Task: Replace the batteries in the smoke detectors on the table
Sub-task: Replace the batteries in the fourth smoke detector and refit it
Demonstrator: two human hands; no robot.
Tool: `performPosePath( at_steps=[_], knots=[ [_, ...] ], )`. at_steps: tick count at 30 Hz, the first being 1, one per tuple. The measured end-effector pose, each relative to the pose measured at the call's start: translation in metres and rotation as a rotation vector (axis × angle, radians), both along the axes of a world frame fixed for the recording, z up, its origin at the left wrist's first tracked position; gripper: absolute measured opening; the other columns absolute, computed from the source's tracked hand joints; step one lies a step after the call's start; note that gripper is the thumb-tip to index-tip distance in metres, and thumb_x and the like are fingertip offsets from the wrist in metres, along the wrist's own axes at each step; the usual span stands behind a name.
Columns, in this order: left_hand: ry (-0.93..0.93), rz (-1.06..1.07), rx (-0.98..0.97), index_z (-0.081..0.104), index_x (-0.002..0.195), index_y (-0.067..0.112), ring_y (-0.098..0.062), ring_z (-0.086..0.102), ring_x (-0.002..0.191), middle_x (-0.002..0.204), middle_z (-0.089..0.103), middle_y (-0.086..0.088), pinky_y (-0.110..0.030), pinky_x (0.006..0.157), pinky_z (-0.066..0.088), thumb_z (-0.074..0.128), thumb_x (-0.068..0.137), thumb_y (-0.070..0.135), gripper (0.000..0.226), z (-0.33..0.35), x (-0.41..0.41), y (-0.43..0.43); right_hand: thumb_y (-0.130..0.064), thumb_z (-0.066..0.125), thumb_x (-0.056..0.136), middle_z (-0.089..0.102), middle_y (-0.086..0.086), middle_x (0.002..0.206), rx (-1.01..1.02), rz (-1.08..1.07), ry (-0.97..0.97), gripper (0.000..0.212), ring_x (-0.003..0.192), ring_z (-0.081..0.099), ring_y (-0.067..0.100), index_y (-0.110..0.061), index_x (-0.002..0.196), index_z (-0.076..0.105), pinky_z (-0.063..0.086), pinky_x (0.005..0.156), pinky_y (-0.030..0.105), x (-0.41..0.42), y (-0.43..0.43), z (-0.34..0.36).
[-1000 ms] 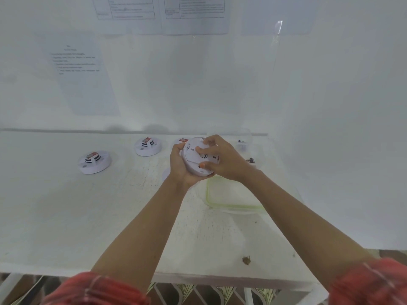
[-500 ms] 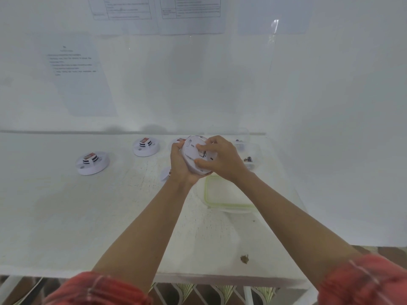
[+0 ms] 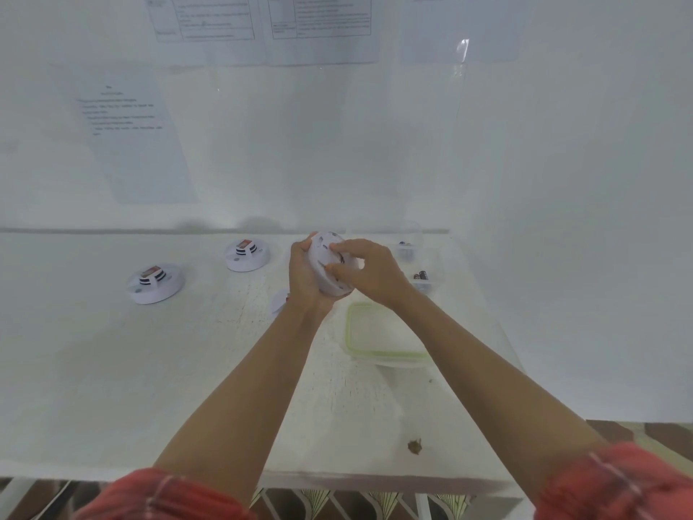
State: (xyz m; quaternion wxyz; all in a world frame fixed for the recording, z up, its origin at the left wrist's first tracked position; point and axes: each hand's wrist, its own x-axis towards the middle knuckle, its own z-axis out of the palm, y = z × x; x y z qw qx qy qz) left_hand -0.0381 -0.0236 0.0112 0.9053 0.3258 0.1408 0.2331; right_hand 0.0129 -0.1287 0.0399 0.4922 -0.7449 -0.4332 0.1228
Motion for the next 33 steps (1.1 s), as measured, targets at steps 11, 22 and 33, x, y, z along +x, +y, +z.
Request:
performPosePath(
  at_steps=[11, 22, 33],
  knots=[
    [0.472, 0.388, 0.343, 0.052, 0.129, 0.009, -0.025, 0.055, 0.111, 0.120, 0.058, -0.011, -0.037, 0.092, 0.043, 0.039, 0.095, 0.022, 0.038, 0.006, -0.053, 0.038, -0.012, 0.050, 0.089, 0.055, 0.009, 0.110, 0.263, 0.059, 0.836, 0.055, 0.094, 0.058, 0.024, -0.025, 0.139, 0.032, 0.051, 0.062, 0.030, -0.039, 0.059, -0.021],
    [0.255, 0.091, 0.356, 0.054, 0.112, 0.002, -0.016, 0.067, 0.079, 0.097, 0.064, -0.007, -0.034, 0.074, 0.056, 0.029, 0.099, 0.002, 0.029, -0.009, -0.151, 0.131, 0.003, 0.039, 0.083, 0.060, 0.006, 0.112, 0.432, 0.101, 1.086, 0.050, 0.097, 0.060, 0.023, -0.026, 0.125, 0.043, 0.053, 0.069, 0.032, -0.109, 0.148, -0.046],
    [0.302, -0.062, 0.395, 0.054, 0.118, 0.015, -0.018, 0.062, 0.091, 0.104, 0.064, -0.003, -0.031, 0.074, 0.052, 0.038, 0.099, 0.011, 0.025, -0.041, -0.172, 0.186, 0.002, 0.060, 0.063, 0.052, 0.005, 0.133, 0.316, 0.029, 0.927, 0.081, 0.098, 0.062, 0.025, -0.029, 0.134, 0.037, 0.051, 0.087, 0.054, -0.139, 0.181, -0.075]
  ],
)
